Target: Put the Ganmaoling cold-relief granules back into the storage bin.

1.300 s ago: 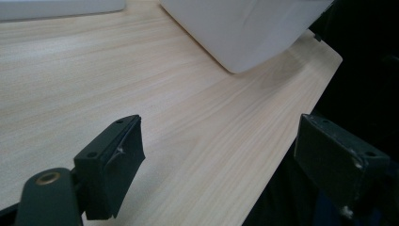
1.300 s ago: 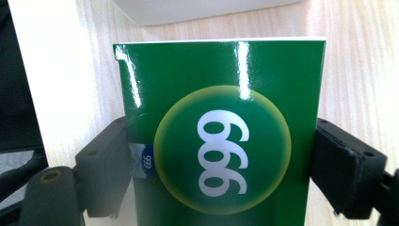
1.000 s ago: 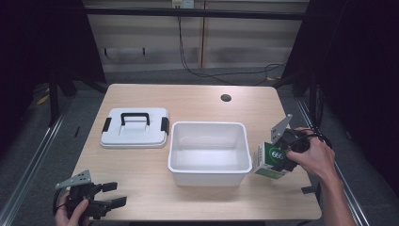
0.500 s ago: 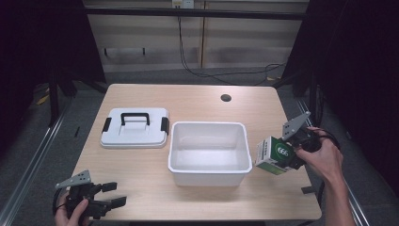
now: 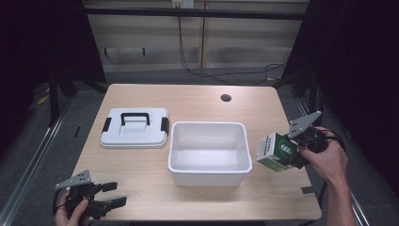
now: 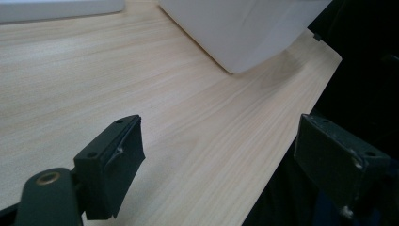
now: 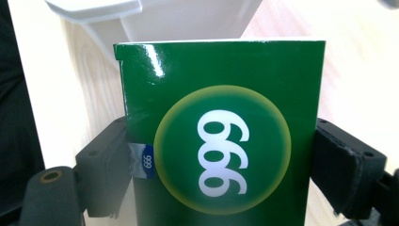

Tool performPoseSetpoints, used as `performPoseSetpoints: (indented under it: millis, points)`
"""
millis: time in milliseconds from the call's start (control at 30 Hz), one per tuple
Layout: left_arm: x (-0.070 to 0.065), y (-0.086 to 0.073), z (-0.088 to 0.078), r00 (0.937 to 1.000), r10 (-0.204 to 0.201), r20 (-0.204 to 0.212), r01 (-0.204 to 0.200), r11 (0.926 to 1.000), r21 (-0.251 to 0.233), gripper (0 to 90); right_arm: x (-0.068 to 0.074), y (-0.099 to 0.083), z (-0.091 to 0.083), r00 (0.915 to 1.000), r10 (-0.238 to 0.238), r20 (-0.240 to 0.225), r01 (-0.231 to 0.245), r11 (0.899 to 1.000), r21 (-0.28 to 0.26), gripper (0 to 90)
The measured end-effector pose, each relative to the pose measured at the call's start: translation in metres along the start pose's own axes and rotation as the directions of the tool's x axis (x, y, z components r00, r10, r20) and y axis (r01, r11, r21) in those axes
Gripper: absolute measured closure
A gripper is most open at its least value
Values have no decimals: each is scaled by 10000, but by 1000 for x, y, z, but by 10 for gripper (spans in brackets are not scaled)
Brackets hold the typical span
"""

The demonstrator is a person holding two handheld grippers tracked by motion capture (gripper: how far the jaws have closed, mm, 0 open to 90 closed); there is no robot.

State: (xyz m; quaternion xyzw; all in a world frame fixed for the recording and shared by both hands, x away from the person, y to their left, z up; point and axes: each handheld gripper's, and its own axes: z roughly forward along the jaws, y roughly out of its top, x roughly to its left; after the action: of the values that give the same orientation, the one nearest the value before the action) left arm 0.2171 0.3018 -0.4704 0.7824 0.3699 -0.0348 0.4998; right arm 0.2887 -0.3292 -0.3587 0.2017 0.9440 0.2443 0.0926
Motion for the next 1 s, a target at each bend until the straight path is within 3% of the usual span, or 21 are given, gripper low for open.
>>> performPoseSetpoints:
  millis: [100,300,533,833,1000]
  points:
    - [0,0,0,10000,-6,4,6,10000,-8,160,3,3,-9,9997,-12,241,20,9994,-338,159]
    - [0,0,0,10000,-40,6,40,10000,-32,160,5,6,-16,9989,-85,462,103,9992,-381,159]
    - [0,0,0,10000,-36,-1,36,10000,-40,160,6,3,-27,9975,173,678,-121,9970,-764,159]
    - [0,0,0,10000,-44,-8,44,10000,-32,160,4,-3,-40,9966,596,565,-510,9882,-1444,159]
    - [1,0,1,10000,-50,-58,50,10000,42,160,0,4,-47,9975,477,517,-381,9842,-1727,160]
